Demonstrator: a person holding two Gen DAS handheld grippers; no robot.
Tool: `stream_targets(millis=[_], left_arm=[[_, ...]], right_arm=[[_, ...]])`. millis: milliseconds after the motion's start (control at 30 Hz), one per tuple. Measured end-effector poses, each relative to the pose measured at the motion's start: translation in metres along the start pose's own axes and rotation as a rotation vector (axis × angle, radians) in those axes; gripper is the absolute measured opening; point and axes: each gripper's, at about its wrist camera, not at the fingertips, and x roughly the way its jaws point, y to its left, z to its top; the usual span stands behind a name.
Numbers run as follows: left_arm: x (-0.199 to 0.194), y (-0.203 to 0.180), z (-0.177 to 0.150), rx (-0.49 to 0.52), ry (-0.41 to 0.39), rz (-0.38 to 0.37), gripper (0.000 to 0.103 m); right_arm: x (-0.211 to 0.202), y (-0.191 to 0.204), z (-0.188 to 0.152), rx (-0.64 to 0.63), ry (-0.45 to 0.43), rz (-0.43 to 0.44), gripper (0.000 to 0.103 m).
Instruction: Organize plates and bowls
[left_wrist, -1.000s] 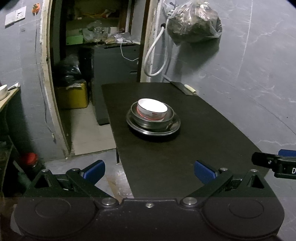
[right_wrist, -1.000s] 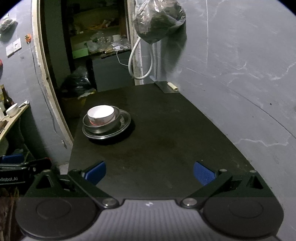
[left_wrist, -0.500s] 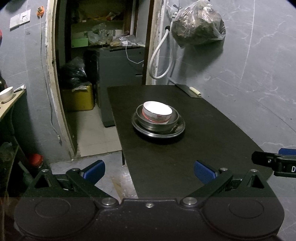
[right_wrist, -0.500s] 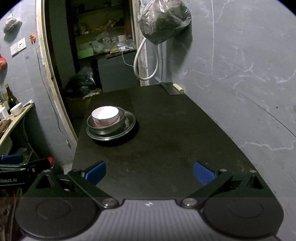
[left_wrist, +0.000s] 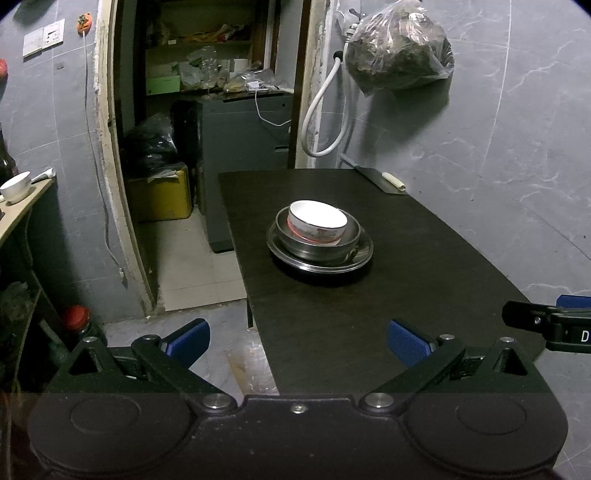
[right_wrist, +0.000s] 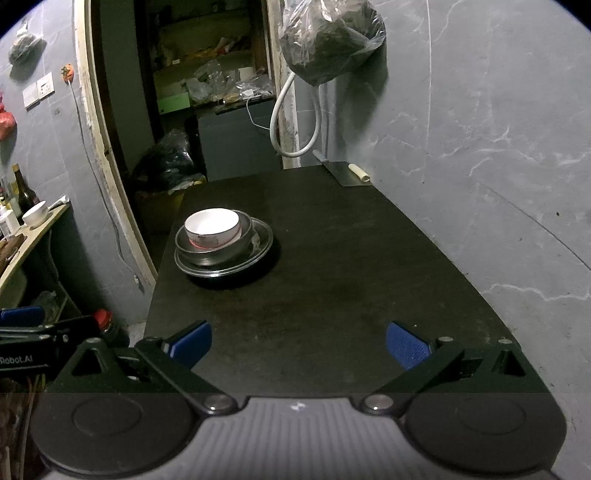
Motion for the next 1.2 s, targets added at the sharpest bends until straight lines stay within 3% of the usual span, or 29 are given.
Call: stream_targets(millis=[1200], left_arm=[[0.0029,-0.0009,-0.0005,-0.001,0.013,0.006,0.102]], right_arm=[[0.0073,-0.0038,-0.0013,0.008,0.023,0.003,0.103]])
